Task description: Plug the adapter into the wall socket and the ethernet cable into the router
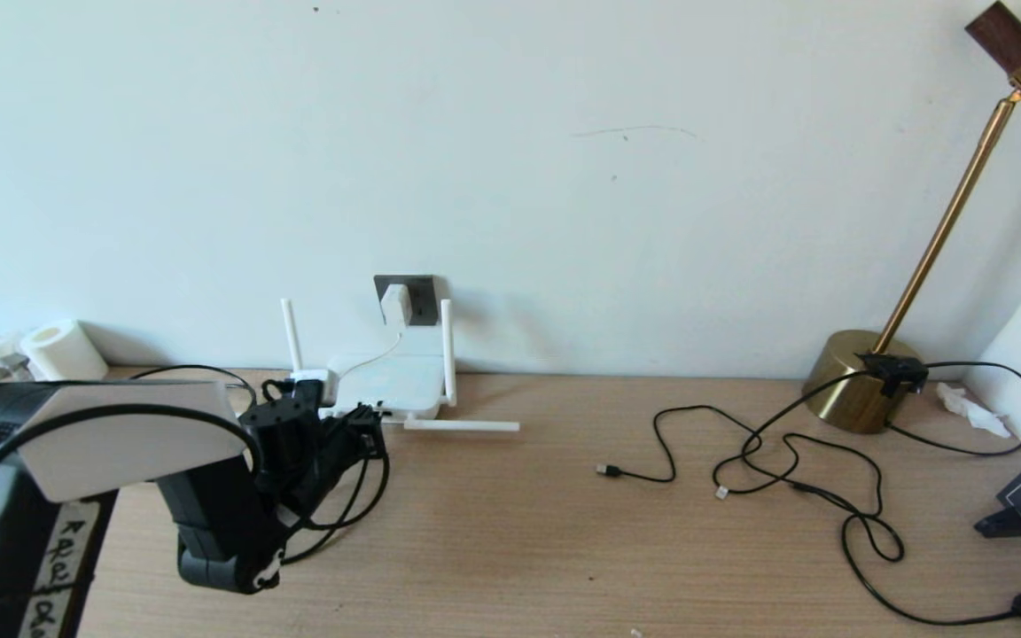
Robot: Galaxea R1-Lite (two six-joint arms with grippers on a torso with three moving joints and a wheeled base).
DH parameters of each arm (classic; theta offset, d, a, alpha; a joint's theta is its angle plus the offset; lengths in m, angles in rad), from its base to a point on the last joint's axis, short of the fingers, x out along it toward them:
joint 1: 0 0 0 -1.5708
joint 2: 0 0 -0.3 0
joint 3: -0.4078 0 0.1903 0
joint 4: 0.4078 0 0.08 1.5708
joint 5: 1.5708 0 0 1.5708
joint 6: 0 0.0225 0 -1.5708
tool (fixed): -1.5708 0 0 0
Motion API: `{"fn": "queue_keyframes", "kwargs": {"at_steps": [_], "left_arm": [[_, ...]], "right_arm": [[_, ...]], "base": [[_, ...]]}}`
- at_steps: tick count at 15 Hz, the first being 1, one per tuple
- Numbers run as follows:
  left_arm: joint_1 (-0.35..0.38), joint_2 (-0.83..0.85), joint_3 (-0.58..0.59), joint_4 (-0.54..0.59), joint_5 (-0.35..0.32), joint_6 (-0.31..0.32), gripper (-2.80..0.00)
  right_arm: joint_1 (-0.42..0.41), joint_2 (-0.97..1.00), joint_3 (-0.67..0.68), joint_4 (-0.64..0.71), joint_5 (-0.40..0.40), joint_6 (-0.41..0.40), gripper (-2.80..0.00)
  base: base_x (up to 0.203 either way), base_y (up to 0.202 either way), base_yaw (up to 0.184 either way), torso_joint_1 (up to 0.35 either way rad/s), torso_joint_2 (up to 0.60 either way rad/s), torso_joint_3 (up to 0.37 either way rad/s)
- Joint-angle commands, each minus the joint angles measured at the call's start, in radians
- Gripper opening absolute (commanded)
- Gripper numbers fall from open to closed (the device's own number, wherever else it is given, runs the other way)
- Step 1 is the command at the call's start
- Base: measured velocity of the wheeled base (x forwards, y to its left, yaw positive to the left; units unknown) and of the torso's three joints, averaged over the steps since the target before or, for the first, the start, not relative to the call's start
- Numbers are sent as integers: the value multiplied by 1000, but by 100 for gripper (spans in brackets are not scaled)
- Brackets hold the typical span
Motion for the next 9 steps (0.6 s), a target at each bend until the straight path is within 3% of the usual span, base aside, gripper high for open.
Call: {"fn": "queue_keyframes", "kwargs": {"at_steps": [1,9], "left_arm": [[-7,-41,34,-8,0,0,-280],[-30,-248,87,-8,5,13,-280]], "right_arm": [[0,2,0,1,1,-1,0],[0,2,0,0,1,-1,0]], "base": [[0,0,0,0,0,0],[0,0,0,0,0,0]]}}
